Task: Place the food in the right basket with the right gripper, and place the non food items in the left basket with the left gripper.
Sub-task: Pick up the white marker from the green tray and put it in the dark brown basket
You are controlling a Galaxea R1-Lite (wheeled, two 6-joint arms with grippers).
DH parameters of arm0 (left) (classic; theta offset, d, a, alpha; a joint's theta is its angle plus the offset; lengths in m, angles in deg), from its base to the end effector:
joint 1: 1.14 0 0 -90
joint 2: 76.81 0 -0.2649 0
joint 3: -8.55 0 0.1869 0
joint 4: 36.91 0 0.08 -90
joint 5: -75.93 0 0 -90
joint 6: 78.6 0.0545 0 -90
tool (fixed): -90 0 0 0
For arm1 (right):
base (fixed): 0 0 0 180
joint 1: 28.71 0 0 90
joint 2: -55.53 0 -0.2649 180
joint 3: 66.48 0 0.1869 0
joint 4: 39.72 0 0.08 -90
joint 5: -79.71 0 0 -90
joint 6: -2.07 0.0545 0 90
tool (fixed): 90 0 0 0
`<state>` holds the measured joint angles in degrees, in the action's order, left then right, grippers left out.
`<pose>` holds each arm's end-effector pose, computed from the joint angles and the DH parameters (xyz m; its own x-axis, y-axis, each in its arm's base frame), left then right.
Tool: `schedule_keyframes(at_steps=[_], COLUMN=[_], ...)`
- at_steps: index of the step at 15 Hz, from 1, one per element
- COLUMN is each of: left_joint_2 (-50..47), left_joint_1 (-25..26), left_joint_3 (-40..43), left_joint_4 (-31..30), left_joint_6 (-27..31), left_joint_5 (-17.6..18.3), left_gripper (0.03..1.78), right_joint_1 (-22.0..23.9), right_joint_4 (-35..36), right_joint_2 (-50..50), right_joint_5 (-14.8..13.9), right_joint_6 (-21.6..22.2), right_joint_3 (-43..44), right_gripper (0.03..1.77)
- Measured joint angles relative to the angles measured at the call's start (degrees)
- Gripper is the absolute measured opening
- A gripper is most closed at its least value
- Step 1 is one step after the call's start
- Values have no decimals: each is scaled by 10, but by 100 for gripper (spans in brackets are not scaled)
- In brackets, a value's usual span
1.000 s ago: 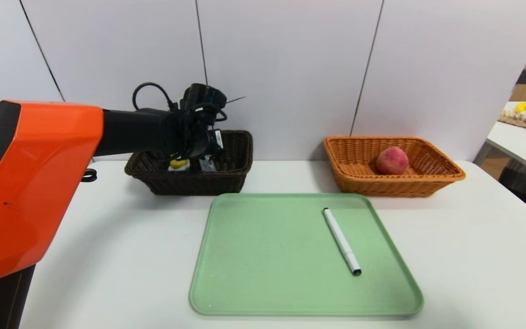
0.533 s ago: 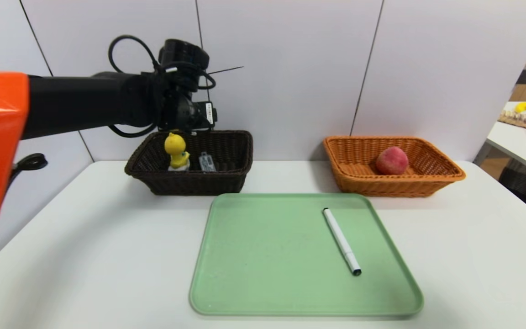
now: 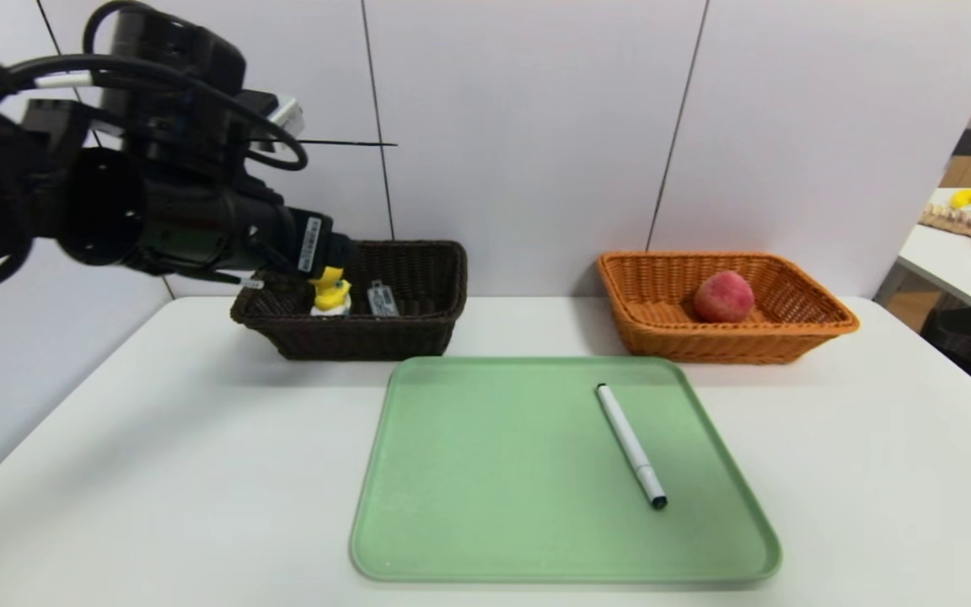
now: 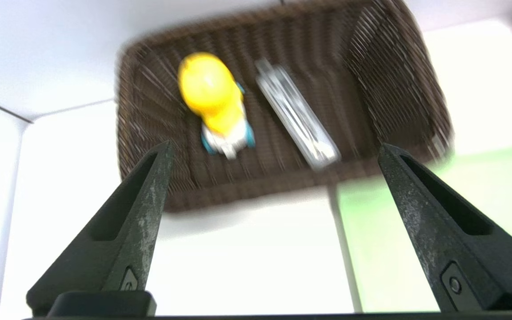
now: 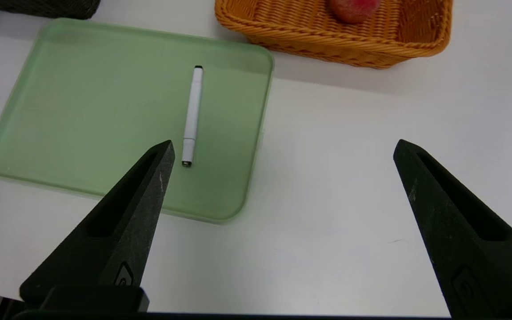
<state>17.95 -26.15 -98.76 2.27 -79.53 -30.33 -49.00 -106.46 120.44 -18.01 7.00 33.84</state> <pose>0.2989 -0.1226 0.2453 0.8961 -0.1091 -0.4303 0.1724 0.9788 0.1110 0.1474 0.0467 0.2785 0.8405 0.1675 -0.5153 -0.1932 0.9811 0.0038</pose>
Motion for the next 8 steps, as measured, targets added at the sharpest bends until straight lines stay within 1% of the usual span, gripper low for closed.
schedule_keyframes(at_steps=[2,5,6,8], left_joint_2=[-67,-157,-184,-235], left_joint_1=[-1,-3,-3,-3], left_joint_3=[76,143,163,208], left_joint_4=[-2,-1,-1,2], left_joint_6=[-8,-32,-34,-38], left_joint_5=[29,35,35,34], left_gripper=[165,167,167,167], right_joint_1=[-14,-23,-25,-38], right_joint_4=[-23,-33,-34,-37], right_joint_2=[52,140,169,231], right_joint_5=[4,19,20,22], right_joint_6=[-2,3,13,57], right_joint_3=[26,44,49,66], right_gripper=[170,170,170,170])
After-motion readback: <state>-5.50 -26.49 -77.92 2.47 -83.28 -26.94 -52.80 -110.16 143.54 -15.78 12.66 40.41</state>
